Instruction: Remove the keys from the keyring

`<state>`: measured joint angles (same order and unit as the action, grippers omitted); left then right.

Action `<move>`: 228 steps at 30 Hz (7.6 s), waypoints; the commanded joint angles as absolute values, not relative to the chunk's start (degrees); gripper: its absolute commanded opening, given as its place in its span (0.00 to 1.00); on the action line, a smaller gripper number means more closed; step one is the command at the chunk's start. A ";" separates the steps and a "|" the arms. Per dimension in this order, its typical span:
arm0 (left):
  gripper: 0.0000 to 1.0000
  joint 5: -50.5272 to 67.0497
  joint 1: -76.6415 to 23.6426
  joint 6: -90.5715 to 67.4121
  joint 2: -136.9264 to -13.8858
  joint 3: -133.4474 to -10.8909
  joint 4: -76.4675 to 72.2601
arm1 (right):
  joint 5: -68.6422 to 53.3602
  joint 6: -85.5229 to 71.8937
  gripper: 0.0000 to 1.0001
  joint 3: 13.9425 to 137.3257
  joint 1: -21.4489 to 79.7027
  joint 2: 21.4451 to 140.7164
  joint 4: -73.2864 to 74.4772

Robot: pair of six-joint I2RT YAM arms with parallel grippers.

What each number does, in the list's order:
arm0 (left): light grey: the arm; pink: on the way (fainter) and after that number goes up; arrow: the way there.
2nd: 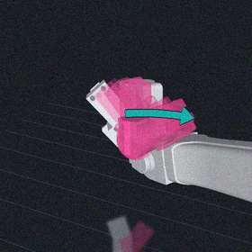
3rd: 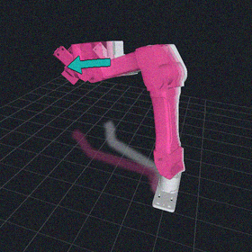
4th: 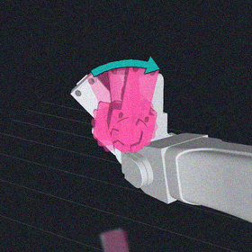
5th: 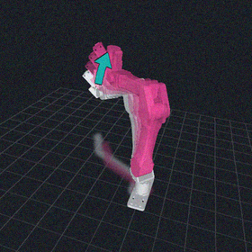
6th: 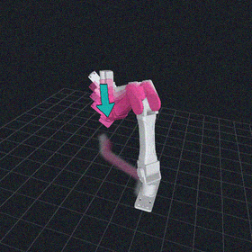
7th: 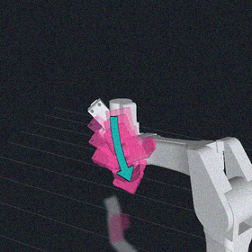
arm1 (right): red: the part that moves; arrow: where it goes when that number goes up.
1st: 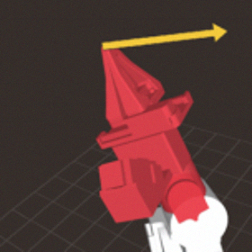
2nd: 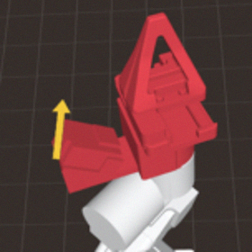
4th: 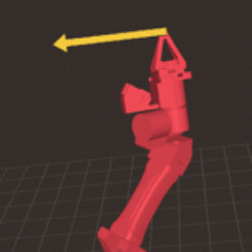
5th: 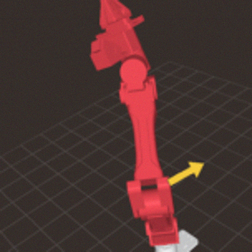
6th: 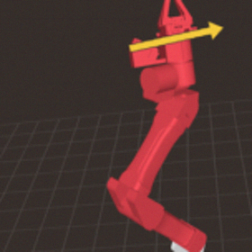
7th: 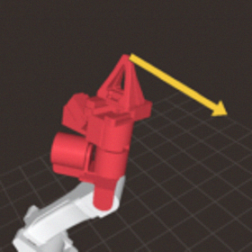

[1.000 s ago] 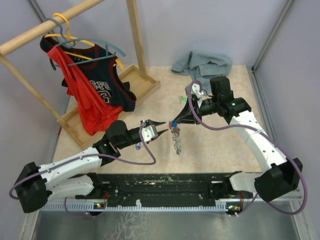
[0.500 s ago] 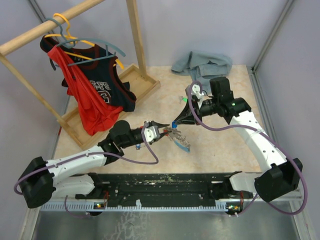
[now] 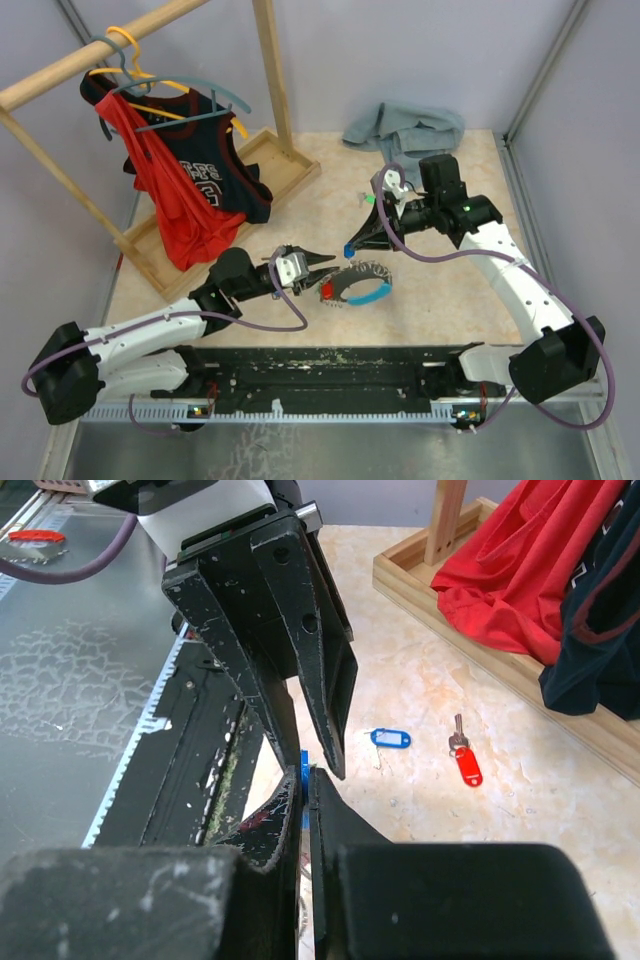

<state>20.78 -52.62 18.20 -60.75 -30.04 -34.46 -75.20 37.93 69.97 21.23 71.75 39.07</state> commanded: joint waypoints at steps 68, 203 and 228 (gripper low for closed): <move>0.00 -2.85 -63.71 8.42 -65.92 -34.44 -35.30 | -75.27 35.45 0.00 73.50 20.96 71.27 35.57; 0.31 8.92 -57.64 -9.58 -67.67 -36.97 -39.80 | -77.26 47.77 0.00 77.43 20.39 71.72 46.81; 0.00 5.59 -58.10 -1.67 -65.99 -35.04 -38.13 | -75.45 44.53 0.00 78.02 20.82 71.59 44.95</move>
